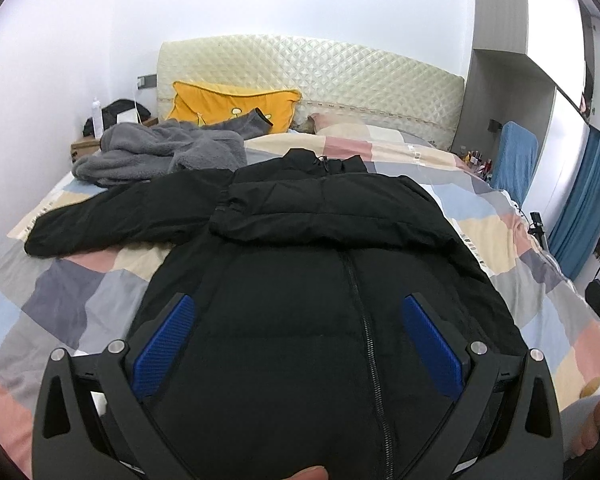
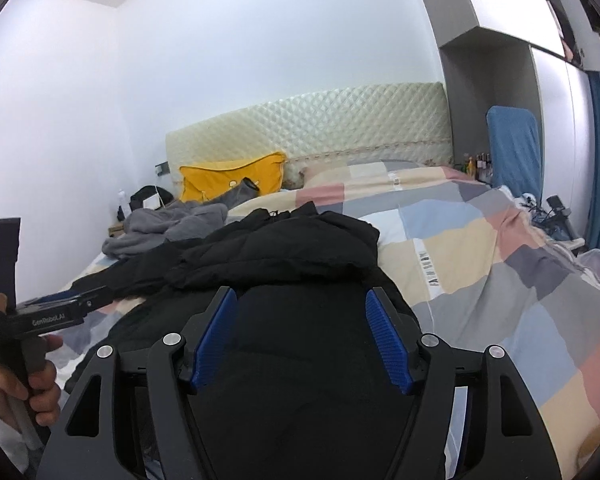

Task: Fold large clothes
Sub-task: 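Move the left gripper to the other sleeve cuff of the jacket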

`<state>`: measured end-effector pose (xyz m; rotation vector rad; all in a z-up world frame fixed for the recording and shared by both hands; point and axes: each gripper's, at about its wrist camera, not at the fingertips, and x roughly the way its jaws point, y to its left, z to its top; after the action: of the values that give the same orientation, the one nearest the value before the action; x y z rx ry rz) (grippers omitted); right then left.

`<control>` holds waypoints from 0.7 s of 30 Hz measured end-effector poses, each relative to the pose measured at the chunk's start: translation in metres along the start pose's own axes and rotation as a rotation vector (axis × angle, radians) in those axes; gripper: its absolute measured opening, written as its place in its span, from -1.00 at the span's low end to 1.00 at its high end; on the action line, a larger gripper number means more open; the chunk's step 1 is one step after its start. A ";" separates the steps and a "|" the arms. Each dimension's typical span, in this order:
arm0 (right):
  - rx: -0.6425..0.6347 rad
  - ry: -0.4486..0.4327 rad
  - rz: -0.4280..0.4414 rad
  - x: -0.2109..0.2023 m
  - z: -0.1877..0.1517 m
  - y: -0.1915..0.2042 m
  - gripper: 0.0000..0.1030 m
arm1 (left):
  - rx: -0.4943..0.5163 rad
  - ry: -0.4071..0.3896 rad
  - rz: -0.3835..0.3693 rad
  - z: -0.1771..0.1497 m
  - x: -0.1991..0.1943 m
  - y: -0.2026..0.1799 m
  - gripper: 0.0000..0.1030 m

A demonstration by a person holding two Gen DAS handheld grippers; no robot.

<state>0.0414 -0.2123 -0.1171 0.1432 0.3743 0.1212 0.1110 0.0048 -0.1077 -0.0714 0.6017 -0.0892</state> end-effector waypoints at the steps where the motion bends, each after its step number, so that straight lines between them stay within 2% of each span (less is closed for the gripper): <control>1: -0.002 -0.010 0.003 0.000 0.001 0.000 0.35 | 0.010 -0.004 0.004 0.000 -0.002 -0.001 1.00; 7: -0.001 0.009 0.017 0.013 0.000 -0.002 0.42 | 0.051 0.007 0.018 0.007 -0.013 0.009 1.00; 10: -0.001 0.000 0.020 0.011 0.000 -0.002 0.43 | 0.052 -0.002 0.051 0.016 -0.021 0.025 1.00; 11: 0.001 -0.007 0.021 0.009 0.000 -0.003 0.46 | 0.047 -0.003 0.050 0.020 -0.024 0.031 1.00; 13: 0.007 -0.024 0.024 0.006 -0.001 -0.003 0.67 | 0.041 -0.002 0.059 0.028 -0.028 0.043 1.00; 18: 0.015 -0.040 0.018 0.002 0.000 -0.003 0.70 | 0.031 0.029 0.100 0.046 -0.029 0.072 1.00; 21: 0.013 -0.041 0.014 0.002 0.000 -0.003 0.80 | 0.010 0.038 0.121 0.060 -0.030 0.095 1.00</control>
<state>0.0435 -0.2147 -0.1177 0.1605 0.3328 0.1296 0.1260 0.1045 -0.0501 -0.0237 0.6423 0.0243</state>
